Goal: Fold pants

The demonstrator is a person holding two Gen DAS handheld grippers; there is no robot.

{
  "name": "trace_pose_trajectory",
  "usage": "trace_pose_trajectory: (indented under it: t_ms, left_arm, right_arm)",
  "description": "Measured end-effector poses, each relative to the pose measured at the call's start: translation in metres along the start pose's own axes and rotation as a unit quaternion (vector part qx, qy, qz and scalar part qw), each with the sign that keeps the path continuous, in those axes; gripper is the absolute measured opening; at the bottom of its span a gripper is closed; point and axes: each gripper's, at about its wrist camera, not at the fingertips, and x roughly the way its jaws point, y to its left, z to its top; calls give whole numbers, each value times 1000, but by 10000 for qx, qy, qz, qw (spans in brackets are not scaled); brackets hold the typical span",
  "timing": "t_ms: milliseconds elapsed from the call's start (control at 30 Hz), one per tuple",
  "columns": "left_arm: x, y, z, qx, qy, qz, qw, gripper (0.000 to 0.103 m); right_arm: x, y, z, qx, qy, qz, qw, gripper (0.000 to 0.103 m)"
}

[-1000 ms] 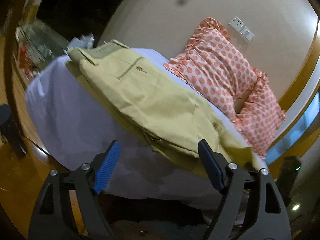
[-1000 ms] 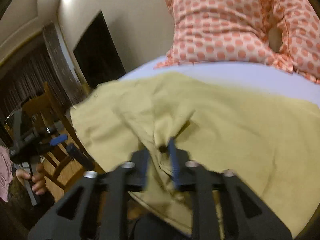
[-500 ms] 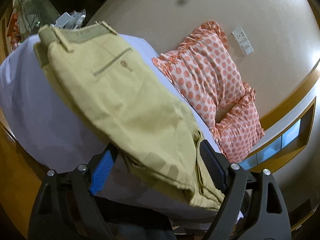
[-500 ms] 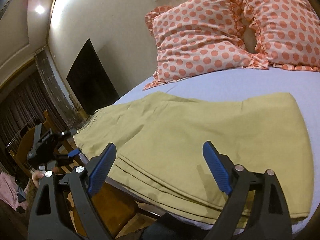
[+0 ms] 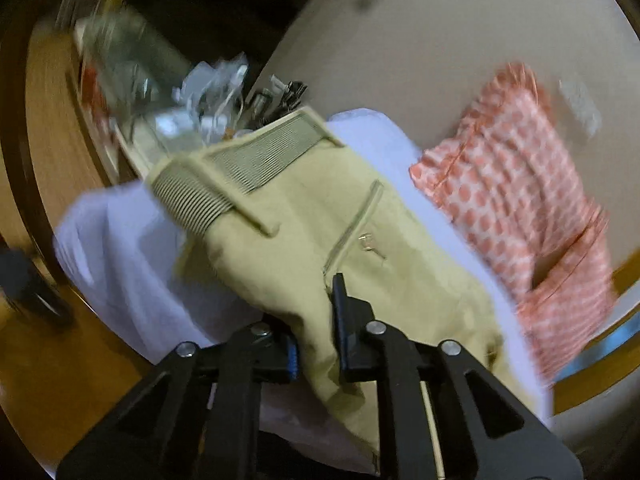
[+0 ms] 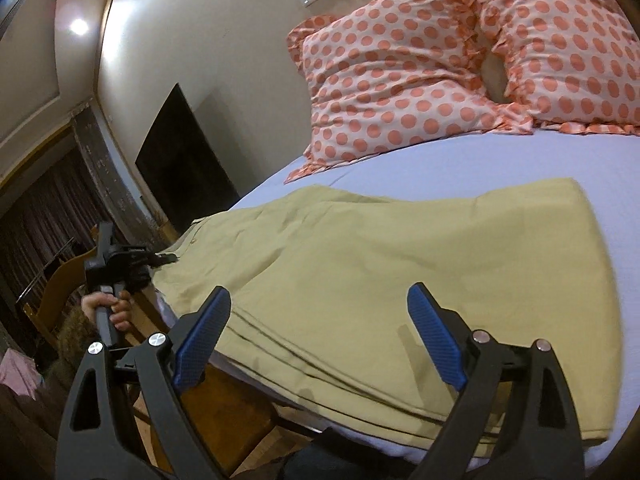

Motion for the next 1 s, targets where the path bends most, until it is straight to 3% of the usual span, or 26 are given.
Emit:
trace_pose_trajectory:
  t_ms: [67, 167, 233, 267, 300, 333, 367, 400, 467, 500, 600, 700, 800, 867, 900, 967, 1000]
  left_arm:
    - [-14, -48, 4, 839, -268, 301, 9957, 11]
    - [-34, -126, -1, 1899, -541, 107, 9803, 10]
    - [-49, -192, -26, 2791, -696, -196, 9575, 10]
    - [-57, -232, -52, 3360, -775, -493, 9374, 11]
    - [-62, -254, -70, 3686, -773, -739, 9234, 11]
    - [-67, -280, -98, 4114, -696, -1102, 9021, 11]
    - [-69, -295, -120, 4372, -585, -1335, 8875, 11]
    - [-67, -314, -154, 4752, -378, -1605, 8643, 12]
    - [-56, -330, -206, 5266, -68, -1818, 8304, 12]
    - [-44, -335, -241, 5608, 221, -1919, 8051, 12]
    - [-19, -331, -286, 5916, 788, -1937, 7786, 14]
    - [-27, -317, -291, 6081, 522, -1844, 7704, 23]
    - [-54, -301, -261, 5786, 576, -2206, 7831, 41]
    - [-66, -290, -233, 5456, 444, -2349, 8032, 58]
    - [-65, -279, -207, 5156, 361, -2278, 8252, 66]
    - [-39, -257, -155, 4481, 443, -1913, 8721, 69]
    - [-17, -248, -133, 4143, 655, -1719, 8914, 69]
  right_arm:
    - [-11, -11, 3, 61, -126, -93, 9999, 92]
    - [-31, -31, 9, 209, -380, -303, 9986, 92]
    - [-51, -49, 15, 425, -626, -510, 9958, 92]
    - [-61, -58, 18, 537, -740, -592, 9941, 92]
    - [-74, -69, 20, 710, -903, -692, 9910, 92]
    - [-84, -77, 22, 870, -1032, -743, 9881, 92]
    - [-94, -86, 23, 1035, -1142, -775, 9850, 92]
    - [-107, -99, 24, 1290, -1266, -810, 9802, 92]
    - [-117, -115, 24, 1591, -1346, -811, 9747, 92]
    - [-121, -124, 23, 1782, -1339, -779, 9717, 92]
    - [-111, -136, 27, 1990, -965, -715, 9726, 92]
    - [-90, -139, 30, 1951, -518, -732, 9767, 88]
    - [-58, -142, 35, 1874, 124, -785, 9791, 76]
    - [-42, -145, 34, 1820, 464, -873, 9783, 68]
    - [-33, -148, 34, 1801, 643, -994, 9765, 68]
    - [-27, -149, 35, 1717, 681, -988, 9778, 63]
    - [-25, -150, 35, 1705, 733, -918, 9783, 62]
